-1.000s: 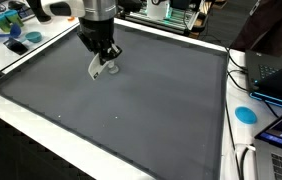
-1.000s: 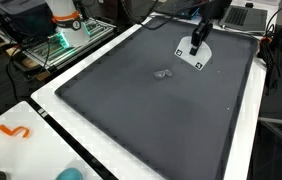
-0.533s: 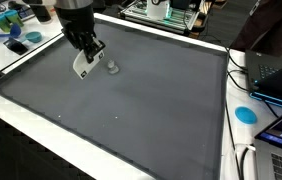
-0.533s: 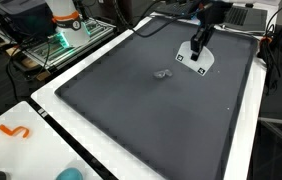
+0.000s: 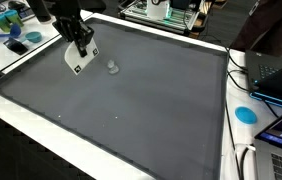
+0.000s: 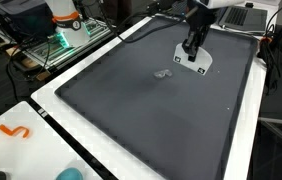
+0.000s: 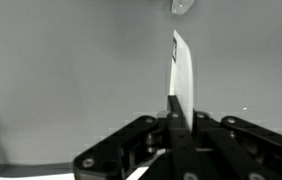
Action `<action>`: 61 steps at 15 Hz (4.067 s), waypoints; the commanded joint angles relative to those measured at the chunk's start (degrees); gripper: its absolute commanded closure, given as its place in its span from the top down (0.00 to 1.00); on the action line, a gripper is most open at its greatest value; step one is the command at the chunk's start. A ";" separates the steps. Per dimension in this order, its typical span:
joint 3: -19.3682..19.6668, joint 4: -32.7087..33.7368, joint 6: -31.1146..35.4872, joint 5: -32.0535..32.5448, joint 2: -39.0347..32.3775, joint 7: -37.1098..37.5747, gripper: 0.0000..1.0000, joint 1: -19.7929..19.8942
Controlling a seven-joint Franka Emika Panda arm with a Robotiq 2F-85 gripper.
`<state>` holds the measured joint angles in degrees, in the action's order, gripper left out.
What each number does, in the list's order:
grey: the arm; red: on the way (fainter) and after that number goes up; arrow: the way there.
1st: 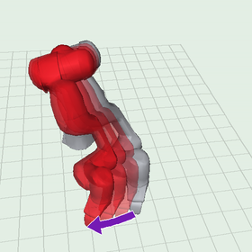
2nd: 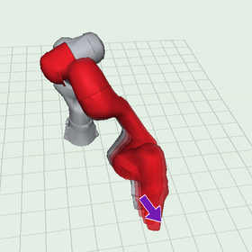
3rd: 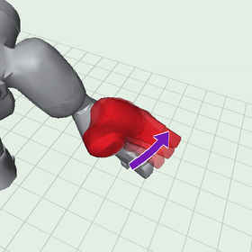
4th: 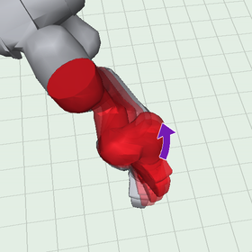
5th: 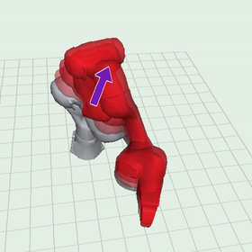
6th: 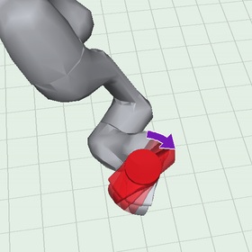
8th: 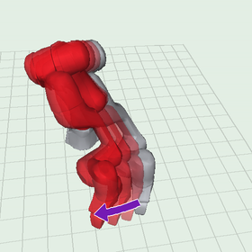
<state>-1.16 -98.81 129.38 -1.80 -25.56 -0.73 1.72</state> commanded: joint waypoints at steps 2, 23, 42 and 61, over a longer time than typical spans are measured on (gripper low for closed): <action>-2.56 -10.87 5.94 -10.00 6.70 -11.95 0.01 5.01; -1.29 -27.16 8.72 -34.77 17.44 -49.51 0.01 8.37; -0.87 -29.89 11.39 -28.57 21.29 -53.44 0.01 3.18; -2.40 -17.86 -4.37 -1.97 22.00 -39.85 0.01 -3.34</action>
<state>-3.41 -118.93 128.88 -6.58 -3.75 -43.46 -0.93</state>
